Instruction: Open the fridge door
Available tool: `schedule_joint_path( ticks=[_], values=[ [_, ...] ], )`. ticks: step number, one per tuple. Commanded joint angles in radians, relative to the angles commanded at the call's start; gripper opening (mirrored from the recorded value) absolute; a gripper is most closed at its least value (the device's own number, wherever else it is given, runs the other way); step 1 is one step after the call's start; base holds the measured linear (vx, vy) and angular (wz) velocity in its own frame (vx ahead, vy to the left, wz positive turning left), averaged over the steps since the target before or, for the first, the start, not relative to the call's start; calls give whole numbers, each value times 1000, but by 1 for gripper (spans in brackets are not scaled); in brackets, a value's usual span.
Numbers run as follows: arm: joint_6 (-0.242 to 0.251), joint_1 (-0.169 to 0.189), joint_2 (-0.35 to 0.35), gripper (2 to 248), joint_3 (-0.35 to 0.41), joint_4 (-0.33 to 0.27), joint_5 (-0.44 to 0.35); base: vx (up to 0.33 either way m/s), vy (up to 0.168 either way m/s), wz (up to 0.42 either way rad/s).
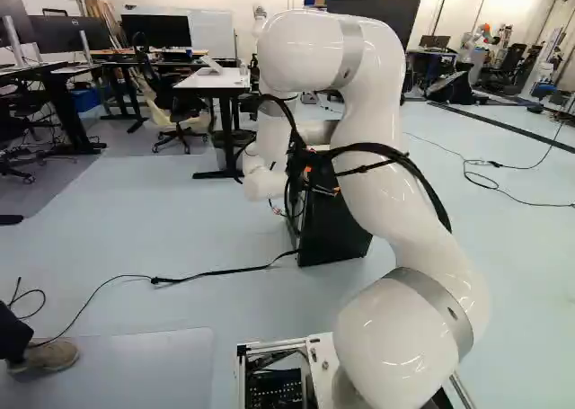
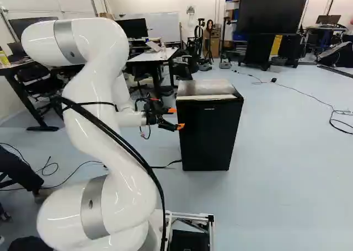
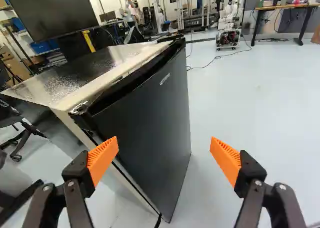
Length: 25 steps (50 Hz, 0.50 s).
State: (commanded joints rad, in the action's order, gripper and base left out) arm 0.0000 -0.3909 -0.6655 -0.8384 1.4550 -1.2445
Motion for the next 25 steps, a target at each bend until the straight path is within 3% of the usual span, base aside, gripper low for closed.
schedule_joint_path(
  ticks=[25],
  values=[
    [0,-4,-3,247,-5,0,0,0,0,0]
  ],
)
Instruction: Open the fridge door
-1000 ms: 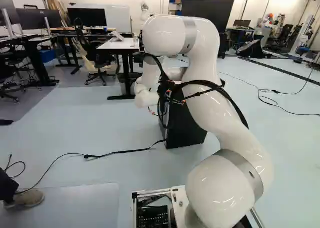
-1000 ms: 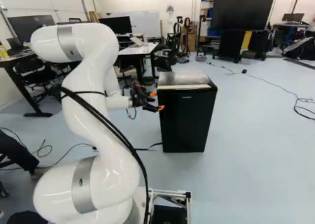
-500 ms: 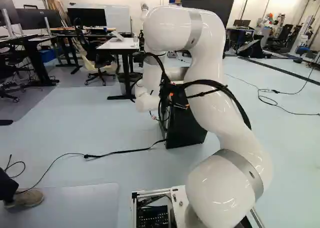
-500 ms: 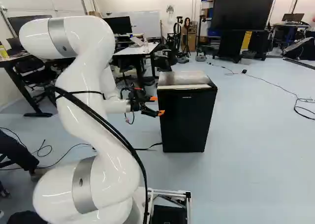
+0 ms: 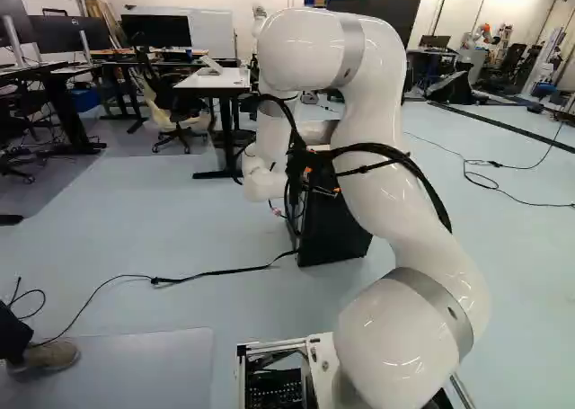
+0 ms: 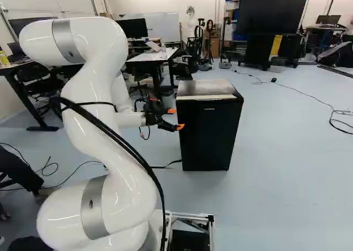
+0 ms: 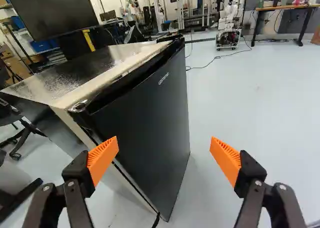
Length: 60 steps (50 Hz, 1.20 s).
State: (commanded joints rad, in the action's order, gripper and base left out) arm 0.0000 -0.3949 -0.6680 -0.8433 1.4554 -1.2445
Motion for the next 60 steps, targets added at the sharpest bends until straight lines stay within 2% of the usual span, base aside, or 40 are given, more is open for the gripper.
schedule_joint_path(
  ticks=[34,60],
  values=[
    [0,-14,-37,247,-71,0,0,0,0,0],
    [0,-1,-77,247,-149,0,0,0,0,0]
  ],
)
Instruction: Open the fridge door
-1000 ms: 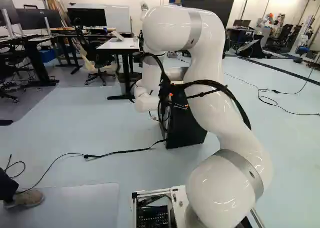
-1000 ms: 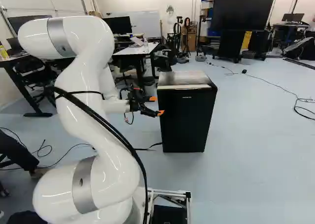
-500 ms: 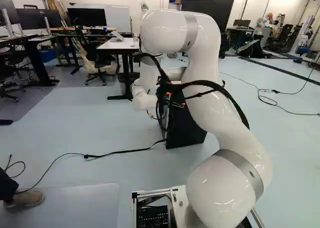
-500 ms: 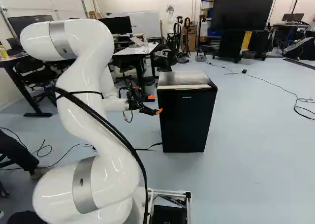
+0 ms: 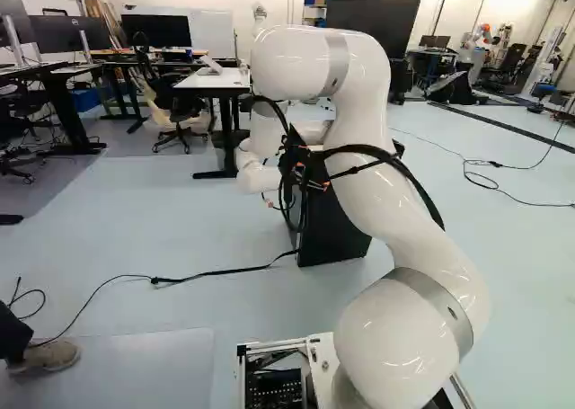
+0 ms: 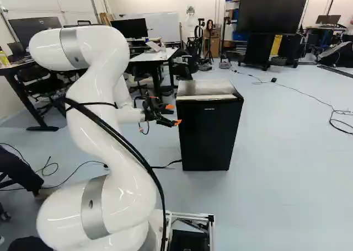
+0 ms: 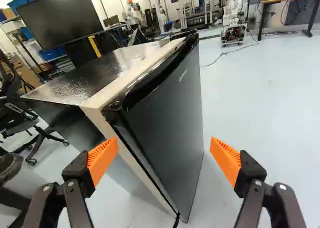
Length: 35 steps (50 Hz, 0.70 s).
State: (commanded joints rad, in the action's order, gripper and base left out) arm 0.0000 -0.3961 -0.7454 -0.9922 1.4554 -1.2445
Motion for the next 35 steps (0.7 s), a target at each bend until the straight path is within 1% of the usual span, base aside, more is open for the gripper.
schedule_joint_path(
  ticks=[17,35],
  values=[
    [0,14,-21,247,-40,0,0,0,0,0],
    [0,40,-25,247,-48,11,0,0,0,0]
  ],
)
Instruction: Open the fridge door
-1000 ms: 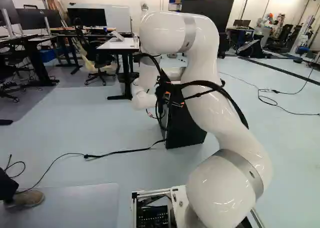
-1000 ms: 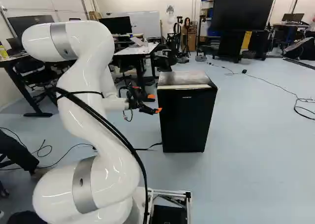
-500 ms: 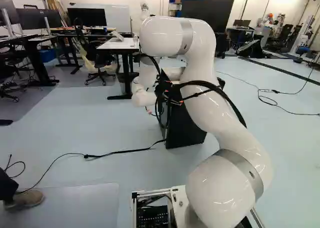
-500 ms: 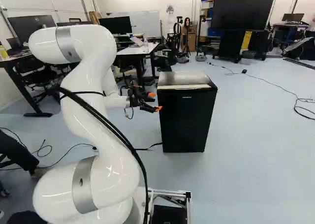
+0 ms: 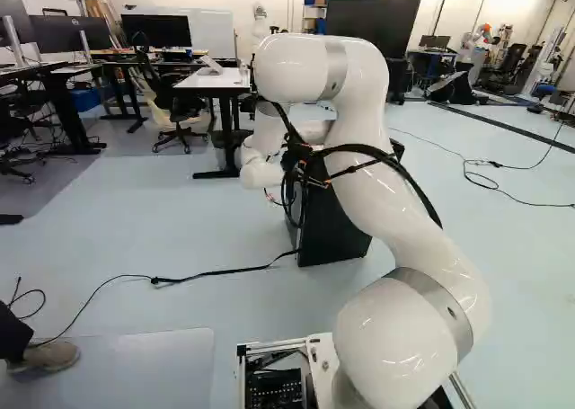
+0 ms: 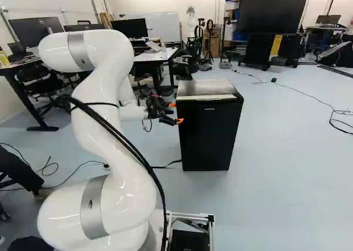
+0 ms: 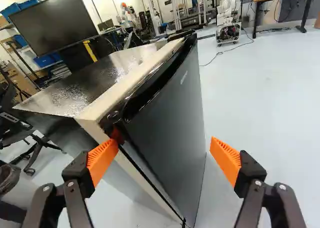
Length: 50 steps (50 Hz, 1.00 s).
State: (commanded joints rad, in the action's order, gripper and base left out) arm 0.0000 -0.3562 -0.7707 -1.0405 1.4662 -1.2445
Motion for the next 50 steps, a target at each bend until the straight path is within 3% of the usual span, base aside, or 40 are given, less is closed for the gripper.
schedule_joint_path(
  ticks=[18,50],
  values=[
    [0,3,37,247,72,36,0,-1,0,-5],
    [0,-44,132,247,268,147,0,0,0,0]
  ],
)
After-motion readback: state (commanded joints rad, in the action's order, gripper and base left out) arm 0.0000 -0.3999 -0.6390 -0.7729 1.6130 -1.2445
